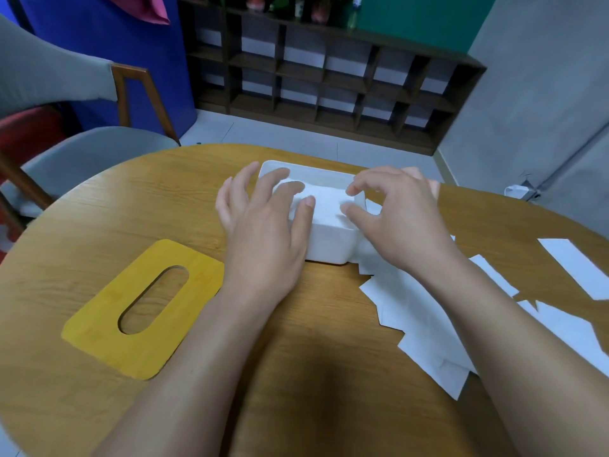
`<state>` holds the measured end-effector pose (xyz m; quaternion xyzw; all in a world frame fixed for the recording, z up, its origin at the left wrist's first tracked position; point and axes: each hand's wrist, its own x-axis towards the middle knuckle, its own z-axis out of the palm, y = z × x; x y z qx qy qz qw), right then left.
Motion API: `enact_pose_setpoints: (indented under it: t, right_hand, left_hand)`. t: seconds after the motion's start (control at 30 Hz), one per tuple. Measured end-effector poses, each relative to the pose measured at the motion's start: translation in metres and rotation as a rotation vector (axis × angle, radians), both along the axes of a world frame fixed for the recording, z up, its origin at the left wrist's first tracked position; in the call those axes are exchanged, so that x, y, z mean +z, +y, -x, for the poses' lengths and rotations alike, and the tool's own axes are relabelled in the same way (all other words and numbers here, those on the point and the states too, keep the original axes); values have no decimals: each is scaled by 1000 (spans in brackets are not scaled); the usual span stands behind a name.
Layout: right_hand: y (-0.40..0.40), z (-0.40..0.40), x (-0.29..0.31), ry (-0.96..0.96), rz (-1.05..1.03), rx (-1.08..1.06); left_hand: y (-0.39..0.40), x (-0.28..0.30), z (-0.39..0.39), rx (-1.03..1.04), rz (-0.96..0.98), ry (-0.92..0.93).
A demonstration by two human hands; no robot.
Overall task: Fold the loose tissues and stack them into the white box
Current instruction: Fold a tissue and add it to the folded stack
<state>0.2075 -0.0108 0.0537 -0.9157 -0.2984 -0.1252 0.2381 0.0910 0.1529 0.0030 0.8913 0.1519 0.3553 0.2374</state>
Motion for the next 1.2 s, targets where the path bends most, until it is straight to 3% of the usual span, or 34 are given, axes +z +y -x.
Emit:
enact_pose_setpoints:
  t: [0.2,0.37,0.57,0.83,1.2]
  right_hand:
    - [-27,32,6,71,-170,3]
    - [-65,77,-10,202,-340,2]
    - [-108,101,-52,201,-243,-119]
    - [-168,99,-64,178,-82,-192]
    - [-176,92,-76,114,22,-106]
  left_hand:
    - [-27,3,8,-110,-83,-144]
    - [-66,-8,18,-301,-30,-75]
    - [-109,-28,32,-454,163,105]
    - [-125,-36,34,-517,91,227]
    - [-128,-40,35,-534,-16,299]
